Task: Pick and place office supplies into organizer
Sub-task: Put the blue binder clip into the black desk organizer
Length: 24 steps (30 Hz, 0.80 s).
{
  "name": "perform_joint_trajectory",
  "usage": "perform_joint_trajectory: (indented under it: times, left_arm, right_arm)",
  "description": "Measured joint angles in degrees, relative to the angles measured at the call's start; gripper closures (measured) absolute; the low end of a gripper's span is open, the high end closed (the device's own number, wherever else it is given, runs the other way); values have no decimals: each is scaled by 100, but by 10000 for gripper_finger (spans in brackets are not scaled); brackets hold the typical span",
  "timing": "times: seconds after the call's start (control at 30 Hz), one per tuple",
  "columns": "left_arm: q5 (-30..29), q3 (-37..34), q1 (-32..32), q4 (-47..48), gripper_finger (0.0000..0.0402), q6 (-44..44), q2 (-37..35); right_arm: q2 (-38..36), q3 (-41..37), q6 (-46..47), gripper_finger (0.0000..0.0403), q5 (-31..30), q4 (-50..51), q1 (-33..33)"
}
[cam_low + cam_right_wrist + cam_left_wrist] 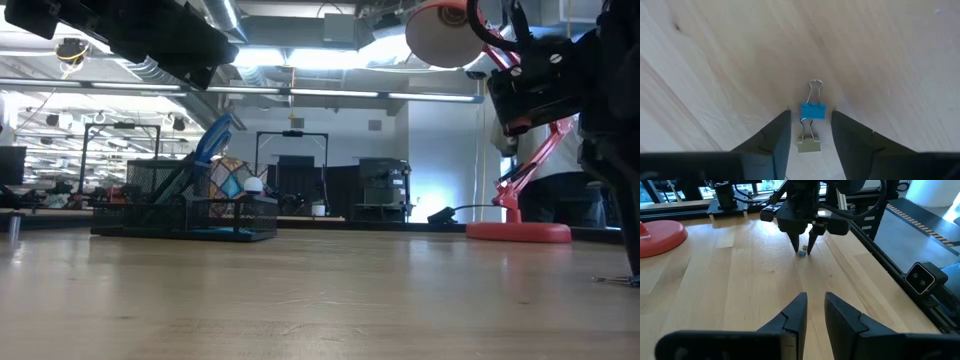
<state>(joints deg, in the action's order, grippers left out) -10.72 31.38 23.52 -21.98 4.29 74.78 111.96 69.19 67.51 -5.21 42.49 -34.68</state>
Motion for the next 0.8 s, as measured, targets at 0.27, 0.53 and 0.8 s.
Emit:
perform_joint_trajectory:
  times: [0.27, 0.53, 0.8]
  left_arm:
    - [-2, 0, -1, 0, 341, -7, 0]
    - [-2, 0, -2, 0, 343, -118, 0]
    - [-2, 0, -2, 0, 343, -208, 0]
  right_arm:
    - [2, 2, -1, 260, -61, -25, 1]
    - [2, 9, -8, 260, -72, 15, 2]
    - [4, 11, -32, 289, -94, 69, 4]
